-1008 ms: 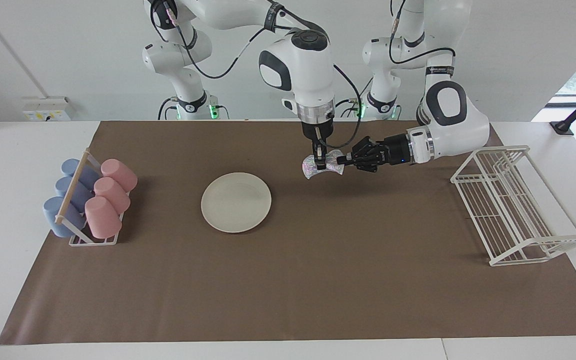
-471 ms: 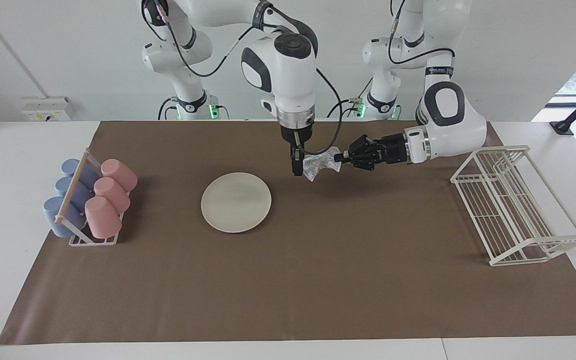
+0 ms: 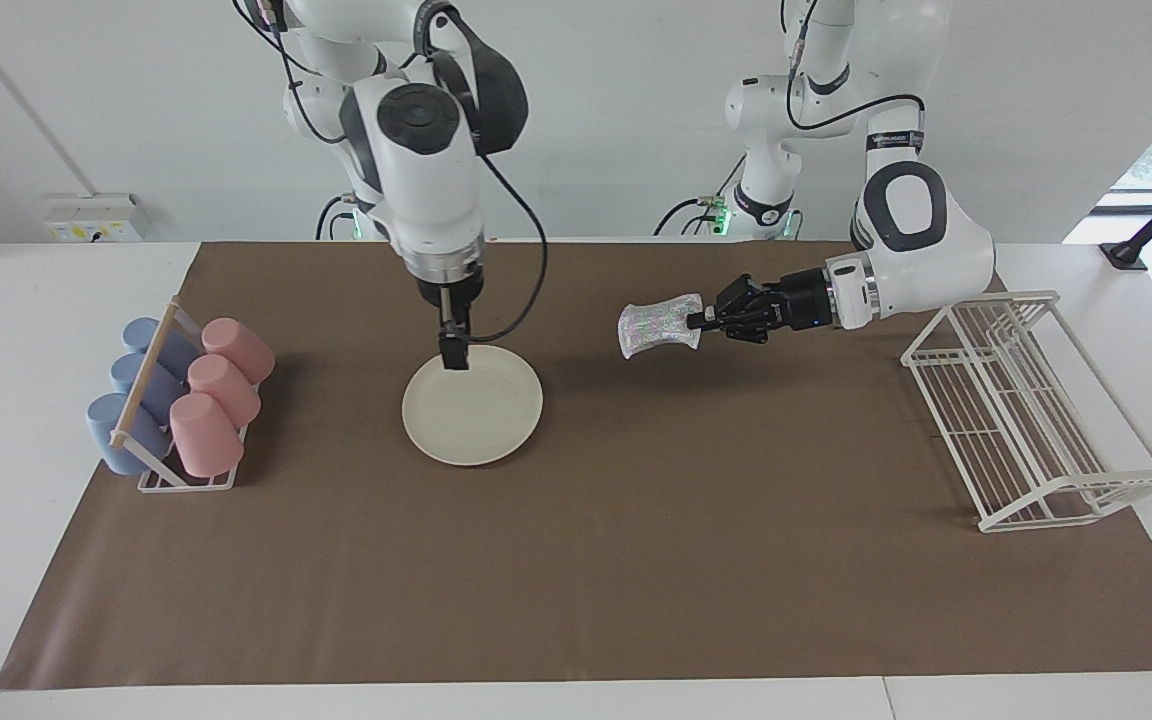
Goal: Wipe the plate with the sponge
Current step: 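Withdraw the right gripper to rest while the left gripper holds the sponge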
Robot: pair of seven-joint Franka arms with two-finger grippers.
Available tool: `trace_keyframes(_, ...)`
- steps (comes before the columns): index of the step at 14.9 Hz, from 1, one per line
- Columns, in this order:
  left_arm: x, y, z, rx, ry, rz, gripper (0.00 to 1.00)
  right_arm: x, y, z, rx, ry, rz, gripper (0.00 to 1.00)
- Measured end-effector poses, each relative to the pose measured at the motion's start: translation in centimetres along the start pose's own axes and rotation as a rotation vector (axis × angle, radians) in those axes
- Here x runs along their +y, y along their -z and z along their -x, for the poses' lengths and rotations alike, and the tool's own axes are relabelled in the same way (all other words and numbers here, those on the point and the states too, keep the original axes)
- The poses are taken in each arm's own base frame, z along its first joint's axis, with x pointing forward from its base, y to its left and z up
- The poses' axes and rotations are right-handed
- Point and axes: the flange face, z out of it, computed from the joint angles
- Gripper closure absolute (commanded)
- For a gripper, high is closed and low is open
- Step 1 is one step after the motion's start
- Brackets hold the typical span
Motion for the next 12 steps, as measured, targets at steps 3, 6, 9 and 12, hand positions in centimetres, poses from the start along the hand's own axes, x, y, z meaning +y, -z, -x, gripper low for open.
trace_keyframes(3, 1.0, 1.4, -0.3, -0.032, 0.040, -0.119, 1.00, 2.3, 2.7, -7.8, -0.017, 0.141, 0.041, 0.00)
trace_keyframes(6, 3.3, 2.8, -0.7, -0.035, 0.085, -0.238, 1.00, 4.5, 4.5, -14.0, -0.030, 0.318, 0.054, 0.00)
trace_keyframes(9, 5.6, 3.2, -0.5, -0.036, 0.133, -0.421, 1.00, 6.4, 5.9, -19.6, -0.036, 0.477, 0.033, 0.00)
trace_keyframes(12, 8.4, 2.3, 0.0, -0.058, 0.156, -0.625, 1.00, 7.4, 5.9, -23.4, -0.048, 0.637, 0.027, 0.00)
